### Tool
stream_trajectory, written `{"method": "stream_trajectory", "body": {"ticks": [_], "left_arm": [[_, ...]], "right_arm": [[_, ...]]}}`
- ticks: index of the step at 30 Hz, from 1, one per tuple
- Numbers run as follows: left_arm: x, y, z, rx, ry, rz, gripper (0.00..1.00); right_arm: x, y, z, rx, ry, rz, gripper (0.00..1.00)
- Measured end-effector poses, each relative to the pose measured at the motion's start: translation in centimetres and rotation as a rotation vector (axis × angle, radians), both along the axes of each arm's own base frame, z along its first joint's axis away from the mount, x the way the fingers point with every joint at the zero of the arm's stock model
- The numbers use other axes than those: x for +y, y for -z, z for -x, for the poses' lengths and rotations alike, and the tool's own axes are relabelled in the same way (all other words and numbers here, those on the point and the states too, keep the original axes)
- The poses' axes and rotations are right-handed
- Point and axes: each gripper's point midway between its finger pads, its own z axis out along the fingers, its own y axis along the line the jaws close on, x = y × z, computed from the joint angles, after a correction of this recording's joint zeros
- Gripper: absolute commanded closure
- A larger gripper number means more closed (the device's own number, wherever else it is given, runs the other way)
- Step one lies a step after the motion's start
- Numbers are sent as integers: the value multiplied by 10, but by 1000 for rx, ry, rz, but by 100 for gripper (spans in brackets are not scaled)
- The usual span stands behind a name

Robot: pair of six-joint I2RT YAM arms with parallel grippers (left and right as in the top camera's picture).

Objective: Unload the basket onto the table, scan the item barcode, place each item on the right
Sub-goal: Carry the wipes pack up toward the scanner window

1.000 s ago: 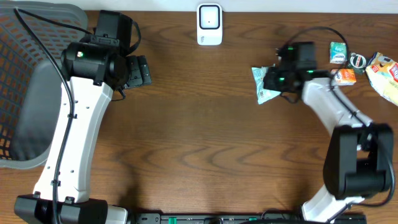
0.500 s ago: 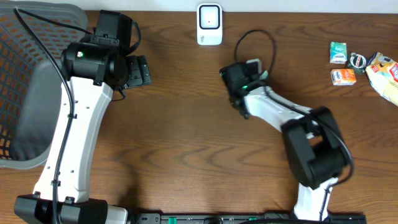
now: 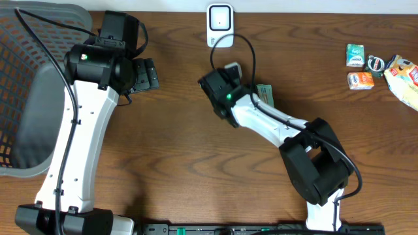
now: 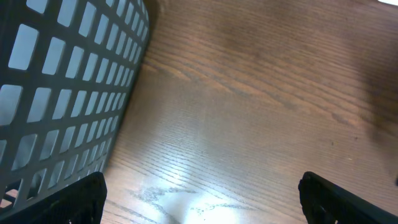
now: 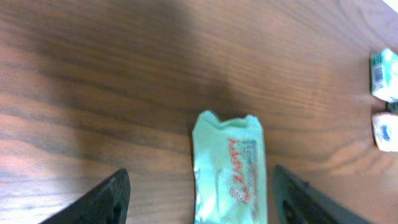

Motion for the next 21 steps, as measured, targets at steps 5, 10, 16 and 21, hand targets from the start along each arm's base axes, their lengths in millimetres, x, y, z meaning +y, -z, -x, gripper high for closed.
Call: {"method": "stream_trajectory", "body": {"ticks": [5, 10, 16, 21], "left_arm": [[0, 0, 0, 0, 0, 0, 2], [0, 0, 0, 0, 0, 0, 2], [0, 0, 0, 0, 0, 0, 2], [0, 0, 0, 0, 0, 0, 2]], "right_arm": [[-8, -30, -17, 39, 45, -88, 25], [-43, -18, -19, 205, 88, -219, 22], [-76, 9, -8, 397, 105, -464, 23], [-75, 32, 6, 467, 82, -565, 23]]}}
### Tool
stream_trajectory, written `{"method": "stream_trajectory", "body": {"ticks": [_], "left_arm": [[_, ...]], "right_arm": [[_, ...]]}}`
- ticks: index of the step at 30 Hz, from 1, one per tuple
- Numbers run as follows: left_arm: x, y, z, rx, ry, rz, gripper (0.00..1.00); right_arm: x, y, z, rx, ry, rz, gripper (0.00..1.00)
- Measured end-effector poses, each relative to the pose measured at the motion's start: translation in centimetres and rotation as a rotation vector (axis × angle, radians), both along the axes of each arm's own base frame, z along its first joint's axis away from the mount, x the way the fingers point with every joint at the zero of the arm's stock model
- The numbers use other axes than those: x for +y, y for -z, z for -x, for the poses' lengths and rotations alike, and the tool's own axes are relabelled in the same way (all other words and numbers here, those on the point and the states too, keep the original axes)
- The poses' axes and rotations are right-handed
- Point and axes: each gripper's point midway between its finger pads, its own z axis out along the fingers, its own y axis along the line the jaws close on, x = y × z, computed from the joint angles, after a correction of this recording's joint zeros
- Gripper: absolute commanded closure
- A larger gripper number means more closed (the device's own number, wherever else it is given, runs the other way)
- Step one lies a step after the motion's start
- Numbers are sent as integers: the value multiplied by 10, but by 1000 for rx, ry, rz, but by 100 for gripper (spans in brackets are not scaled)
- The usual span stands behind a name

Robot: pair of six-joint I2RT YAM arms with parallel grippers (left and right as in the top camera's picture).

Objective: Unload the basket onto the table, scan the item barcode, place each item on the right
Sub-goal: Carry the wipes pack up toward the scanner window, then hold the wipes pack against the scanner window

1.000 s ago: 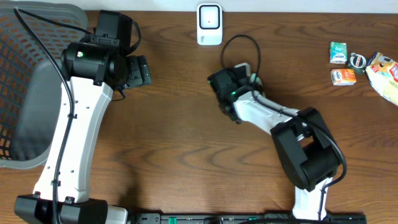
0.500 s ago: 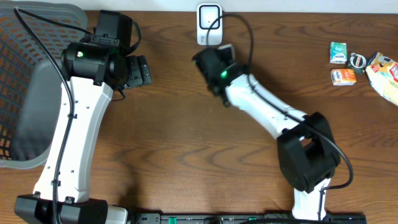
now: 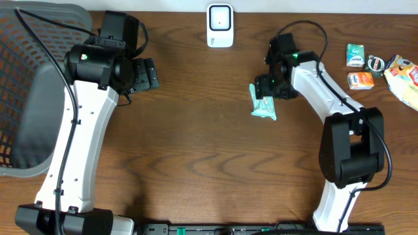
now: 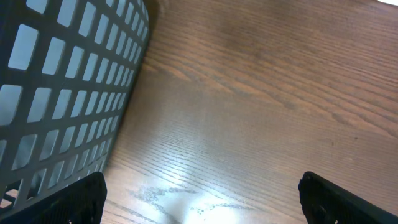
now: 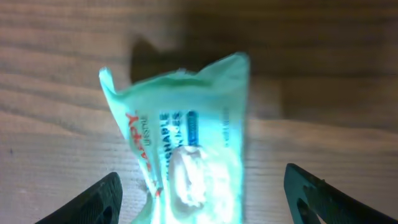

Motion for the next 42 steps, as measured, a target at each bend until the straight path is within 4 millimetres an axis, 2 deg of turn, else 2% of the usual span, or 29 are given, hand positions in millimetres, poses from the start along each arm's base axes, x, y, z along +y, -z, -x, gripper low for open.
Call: {"method": "stream_trajectory", "body": {"ticks": [3, 8, 13, 14, 17, 20, 24, 28, 30, 32, 37, 42], "left_arm": [[0, 0, 0, 0, 0, 0, 2], [0, 0, 0, 0, 0, 0, 2], [0, 0, 0, 0, 0, 0, 2], [0, 0, 0, 0, 0, 0, 2], [0, 0, 0, 0, 0, 0, 2], [0, 0, 0, 0, 0, 0, 2], [0, 0, 0, 0, 0, 0, 2], [0, 0, 0, 0, 0, 0, 2], [0, 0, 0, 0, 0, 0, 2], [0, 0, 0, 0, 0, 0, 2], [0, 0, 0, 0, 0, 0, 2], [0, 0, 0, 0, 0, 0, 2]], "right_arm": [[9, 10, 4, -1, -23, -38, 24], [19, 17, -2, -49, -51, -68, 32], [19, 27, -1, -66, -54, -68, 32], [18, 29, 0, -66, -53, -63, 35], [16, 31, -1, -81, -57, -51, 58], [15, 32, -2, -82, -49, -47, 74], [18, 30, -6, -96, -27, -71, 88], [25, 24, -16, -134, -11, -111, 96], [30, 18, -29, -178, 3, -139, 96], [39, 3, -51, -257, 14, -185, 95], [64, -55, -109, -521, 30, -333, 97], [76, -96, -138, -703, 76, -408, 95]]}}
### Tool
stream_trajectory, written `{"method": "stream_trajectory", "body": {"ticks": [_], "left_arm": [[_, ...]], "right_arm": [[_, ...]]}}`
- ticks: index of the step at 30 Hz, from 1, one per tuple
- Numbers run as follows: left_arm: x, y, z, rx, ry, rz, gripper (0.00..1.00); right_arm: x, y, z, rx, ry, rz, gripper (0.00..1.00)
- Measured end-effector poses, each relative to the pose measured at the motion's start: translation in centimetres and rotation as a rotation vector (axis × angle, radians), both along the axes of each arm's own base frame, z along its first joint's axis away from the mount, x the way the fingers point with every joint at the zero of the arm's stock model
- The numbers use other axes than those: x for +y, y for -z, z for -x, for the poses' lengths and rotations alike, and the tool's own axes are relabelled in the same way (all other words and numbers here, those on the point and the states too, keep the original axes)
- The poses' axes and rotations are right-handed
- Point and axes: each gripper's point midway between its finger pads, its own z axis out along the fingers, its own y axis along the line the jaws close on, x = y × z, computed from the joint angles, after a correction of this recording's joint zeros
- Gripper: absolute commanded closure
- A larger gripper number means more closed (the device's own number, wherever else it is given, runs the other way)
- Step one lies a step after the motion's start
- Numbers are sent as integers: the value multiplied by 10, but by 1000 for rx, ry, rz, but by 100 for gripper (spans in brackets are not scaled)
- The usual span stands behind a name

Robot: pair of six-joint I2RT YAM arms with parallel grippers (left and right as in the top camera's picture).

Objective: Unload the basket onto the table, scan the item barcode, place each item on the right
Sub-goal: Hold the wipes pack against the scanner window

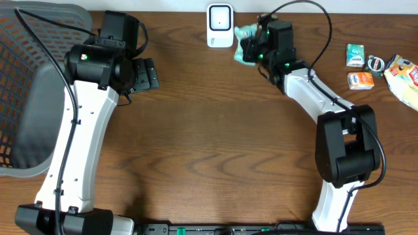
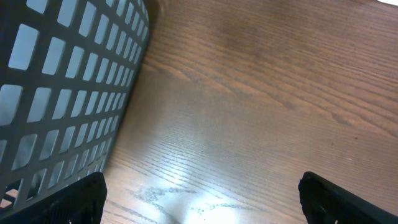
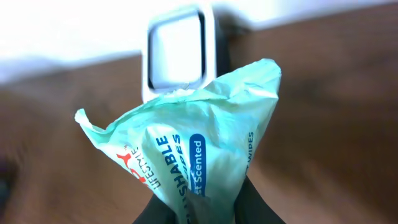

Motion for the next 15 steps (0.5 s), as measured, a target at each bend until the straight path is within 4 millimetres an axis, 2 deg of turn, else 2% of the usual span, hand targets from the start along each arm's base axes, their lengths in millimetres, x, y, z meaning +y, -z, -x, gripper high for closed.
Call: {"method": "stream_trajectory", "body": {"ticks": [7, 12, 15], "left_arm": [[0, 0, 0, 0, 0, 0, 2], [0, 0, 0, 0, 0, 0, 2], [0, 0, 0, 0, 0, 0, 2]], "right_arm": [[19, -28, -12, -49, 53, -3, 92], [29, -68, -47, -120, 82, 23, 93], [32, -76, -70, -149, 94, 51, 94]]}}
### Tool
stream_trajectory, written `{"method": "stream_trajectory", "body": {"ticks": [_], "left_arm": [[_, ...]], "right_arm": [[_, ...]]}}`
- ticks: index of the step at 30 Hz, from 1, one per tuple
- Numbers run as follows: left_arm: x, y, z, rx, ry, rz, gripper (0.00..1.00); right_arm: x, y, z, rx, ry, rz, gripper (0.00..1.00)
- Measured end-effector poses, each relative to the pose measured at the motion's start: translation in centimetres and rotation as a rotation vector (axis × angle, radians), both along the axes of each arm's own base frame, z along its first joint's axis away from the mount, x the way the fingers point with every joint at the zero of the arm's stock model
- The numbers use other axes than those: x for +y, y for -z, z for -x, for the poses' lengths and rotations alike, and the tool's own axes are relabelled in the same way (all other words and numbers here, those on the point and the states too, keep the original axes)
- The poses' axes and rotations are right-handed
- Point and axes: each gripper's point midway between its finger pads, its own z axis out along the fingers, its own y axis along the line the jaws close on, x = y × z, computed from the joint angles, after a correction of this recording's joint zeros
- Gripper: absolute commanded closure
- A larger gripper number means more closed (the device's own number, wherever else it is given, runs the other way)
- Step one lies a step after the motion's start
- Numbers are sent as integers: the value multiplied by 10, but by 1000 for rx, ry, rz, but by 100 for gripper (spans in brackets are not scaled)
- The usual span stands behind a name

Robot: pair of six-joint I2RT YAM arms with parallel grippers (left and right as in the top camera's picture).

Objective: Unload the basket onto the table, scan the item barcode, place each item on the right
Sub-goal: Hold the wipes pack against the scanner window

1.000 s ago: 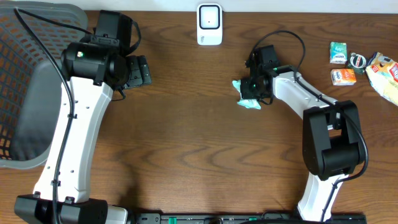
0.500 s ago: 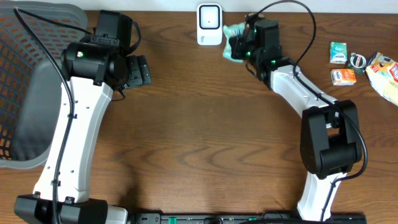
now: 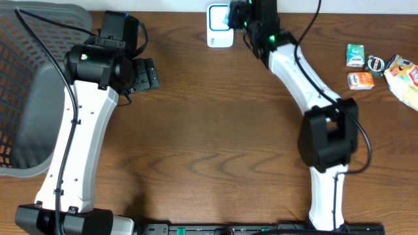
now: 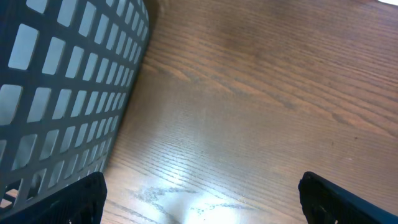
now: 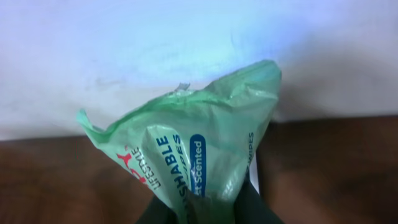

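Note:
A pale green packet of wipes (image 5: 186, 155) hangs crumpled in my right gripper (image 5: 202, 208), which is shut on its lower end. In the overhead view the packet (image 3: 236, 14) is at the table's far edge, just over the top right corner of the white scanner (image 3: 219, 27), with my right gripper (image 3: 243, 13) behind it. The right wrist view looks past the packet at a white wall. No barcode shows. My left gripper (image 4: 199, 205) is open over bare wood, and in the overhead view it (image 3: 146, 74) hangs at the left, beside the basket.
A dark grey mesh basket (image 3: 29, 85) fills the left side, and its wall (image 4: 62, 93) is close to my left gripper. Small packets (image 3: 354, 55) (image 3: 360, 80) and a yellow bag (image 3: 405, 77) lie at the far right.
My right gripper has moved left and farther back with the packet, from just right of the scanner to over its top corner. Its view faced the scanner then and faces the wall now. The left arm has not moved.
At first my right gripper was open near the table's middle, the packet lying flat just ahead of it. Then it stood open around the packet. Later it was shut on the packet, lifted beside the scanner, and now holds it over the scanner's top. The left arm stayed still.

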Motion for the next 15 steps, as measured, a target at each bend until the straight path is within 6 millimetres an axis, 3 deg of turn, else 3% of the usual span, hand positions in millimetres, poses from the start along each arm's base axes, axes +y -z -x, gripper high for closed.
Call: {"method": "stream_trajectory", "body": {"ticks": [5, 9, 12, 15], "left_arm": [[0, 0, 0, 0, 0, 0, 3], [0, 0, 0, 0, 0, 0, 2], [0, 0, 0, 0, 0, 0, 2], [0, 0, 0, 0, 0, 0, 2]], "right_arm": [[5, 23, -28, -30, 21, 33, 94], [13, 50, -31, -35, 20, 107, 95], [26, 50, -27, -70, 4, 194, 95], [42, 38, -24, -139, -12, 279, 94]]}}
